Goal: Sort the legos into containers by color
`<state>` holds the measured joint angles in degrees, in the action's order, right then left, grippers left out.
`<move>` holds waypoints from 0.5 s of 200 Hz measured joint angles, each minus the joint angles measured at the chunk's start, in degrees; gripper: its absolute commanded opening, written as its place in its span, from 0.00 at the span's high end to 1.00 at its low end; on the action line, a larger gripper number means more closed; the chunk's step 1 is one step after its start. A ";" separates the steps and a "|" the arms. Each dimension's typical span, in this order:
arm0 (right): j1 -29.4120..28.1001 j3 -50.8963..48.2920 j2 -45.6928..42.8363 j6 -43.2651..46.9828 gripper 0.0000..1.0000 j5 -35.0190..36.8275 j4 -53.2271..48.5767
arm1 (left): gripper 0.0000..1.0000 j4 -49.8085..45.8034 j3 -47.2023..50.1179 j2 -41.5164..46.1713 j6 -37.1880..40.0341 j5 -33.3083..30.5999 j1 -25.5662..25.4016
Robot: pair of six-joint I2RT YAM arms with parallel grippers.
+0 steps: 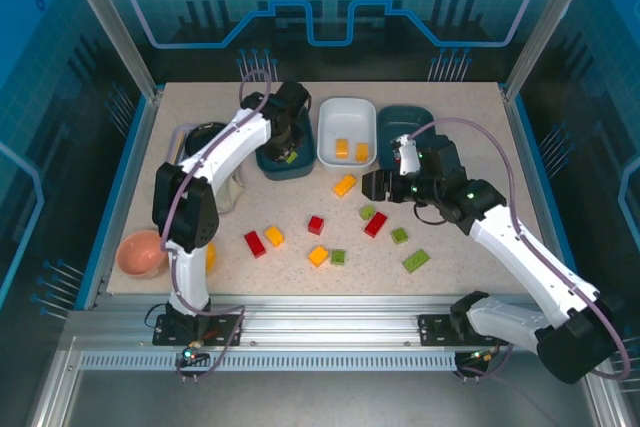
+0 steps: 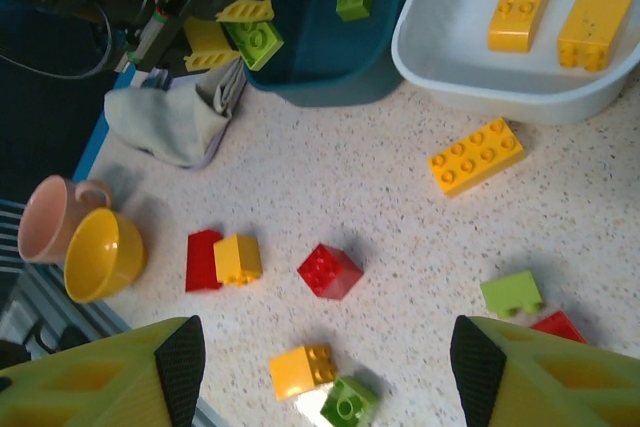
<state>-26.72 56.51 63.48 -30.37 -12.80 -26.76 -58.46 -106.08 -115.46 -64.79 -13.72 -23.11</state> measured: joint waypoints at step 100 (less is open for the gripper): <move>3.17 1.51 4.74 -4.37 0.31 -1.44 1.38 | 0.58 -3.02 -12.04 -18.43 10.23 -0.44 4.74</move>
<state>-23.55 58.02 68.23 -34.74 -14.24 -25.39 -61.47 -118.13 -133.88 -54.57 -14.15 -18.37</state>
